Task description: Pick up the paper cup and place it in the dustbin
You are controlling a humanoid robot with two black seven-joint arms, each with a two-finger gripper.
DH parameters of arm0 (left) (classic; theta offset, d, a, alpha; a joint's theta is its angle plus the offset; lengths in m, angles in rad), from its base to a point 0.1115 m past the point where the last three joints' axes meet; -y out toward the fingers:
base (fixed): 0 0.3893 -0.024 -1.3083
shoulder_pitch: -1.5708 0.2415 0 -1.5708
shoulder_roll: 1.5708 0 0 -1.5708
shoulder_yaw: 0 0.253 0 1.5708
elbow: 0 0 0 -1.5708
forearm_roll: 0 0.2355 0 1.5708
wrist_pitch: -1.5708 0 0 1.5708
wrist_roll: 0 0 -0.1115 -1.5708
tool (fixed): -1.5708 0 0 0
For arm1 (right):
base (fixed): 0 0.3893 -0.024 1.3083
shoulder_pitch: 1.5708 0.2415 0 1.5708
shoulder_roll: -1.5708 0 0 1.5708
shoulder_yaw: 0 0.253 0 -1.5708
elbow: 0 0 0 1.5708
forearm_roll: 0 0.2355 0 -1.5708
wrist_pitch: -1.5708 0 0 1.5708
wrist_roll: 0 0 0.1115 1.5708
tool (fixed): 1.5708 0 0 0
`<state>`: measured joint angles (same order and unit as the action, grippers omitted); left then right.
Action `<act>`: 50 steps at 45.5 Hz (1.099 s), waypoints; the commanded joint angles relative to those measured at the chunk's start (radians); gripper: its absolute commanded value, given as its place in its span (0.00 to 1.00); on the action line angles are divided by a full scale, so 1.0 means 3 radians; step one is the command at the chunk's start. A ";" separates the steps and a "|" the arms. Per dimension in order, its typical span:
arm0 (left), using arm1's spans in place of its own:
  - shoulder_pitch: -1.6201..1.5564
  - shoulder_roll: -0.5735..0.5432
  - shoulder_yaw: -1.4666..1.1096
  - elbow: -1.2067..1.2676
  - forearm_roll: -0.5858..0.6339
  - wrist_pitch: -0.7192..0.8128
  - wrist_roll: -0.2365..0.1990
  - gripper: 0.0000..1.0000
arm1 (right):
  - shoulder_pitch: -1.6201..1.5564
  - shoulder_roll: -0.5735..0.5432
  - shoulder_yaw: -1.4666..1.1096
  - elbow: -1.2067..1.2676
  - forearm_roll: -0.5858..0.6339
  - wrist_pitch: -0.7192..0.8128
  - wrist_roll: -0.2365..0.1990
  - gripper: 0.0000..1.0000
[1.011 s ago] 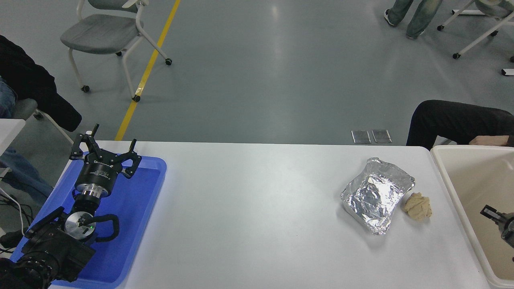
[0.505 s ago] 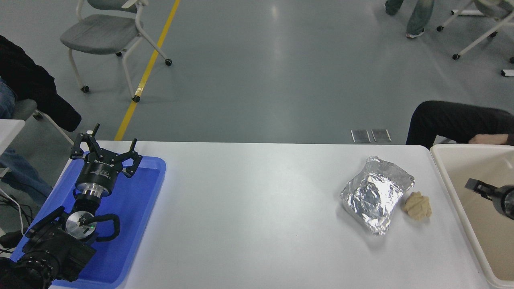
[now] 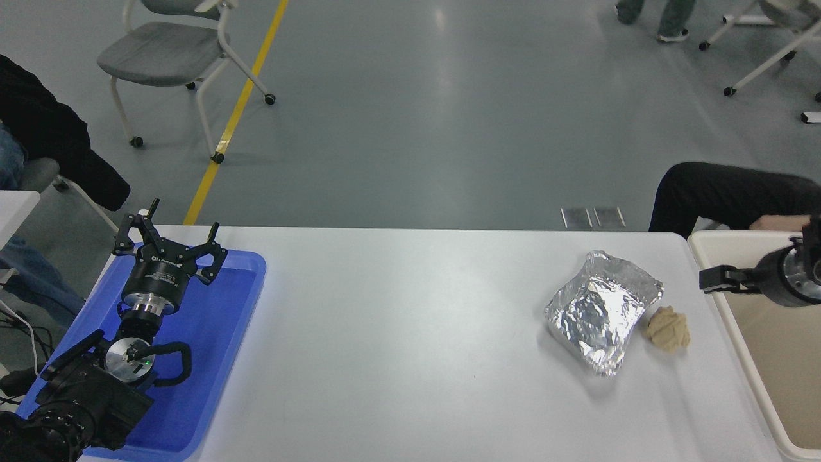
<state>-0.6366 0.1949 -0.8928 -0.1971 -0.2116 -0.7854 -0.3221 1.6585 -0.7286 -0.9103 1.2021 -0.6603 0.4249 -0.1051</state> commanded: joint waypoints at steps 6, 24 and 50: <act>0.0005 0.0010 0.0000 -0.0003 0.0000 0.0000 -0.0005 1.00 | 0.1093 0.0475 -0.0141 0.0544 0.0927 0.0931 -0.0003 1.00; 0.0010 0.0010 0.0000 0.0008 0.0000 0.0000 -0.0005 1.00 | 0.1850 0.1217 -0.0489 0.0733 0.1464 0.1058 -0.0018 1.00; 0.0015 0.0010 0.0000 -0.0002 0.0000 0.0000 -0.0005 1.00 | 0.2458 0.1651 -0.0719 0.1127 0.1884 0.1186 0.0003 1.00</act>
<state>-0.6322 0.1984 -0.8928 -0.1959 -0.2116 -0.7854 -0.3237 2.3270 -0.2794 -1.0813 1.4937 -0.1275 0.7695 -0.1079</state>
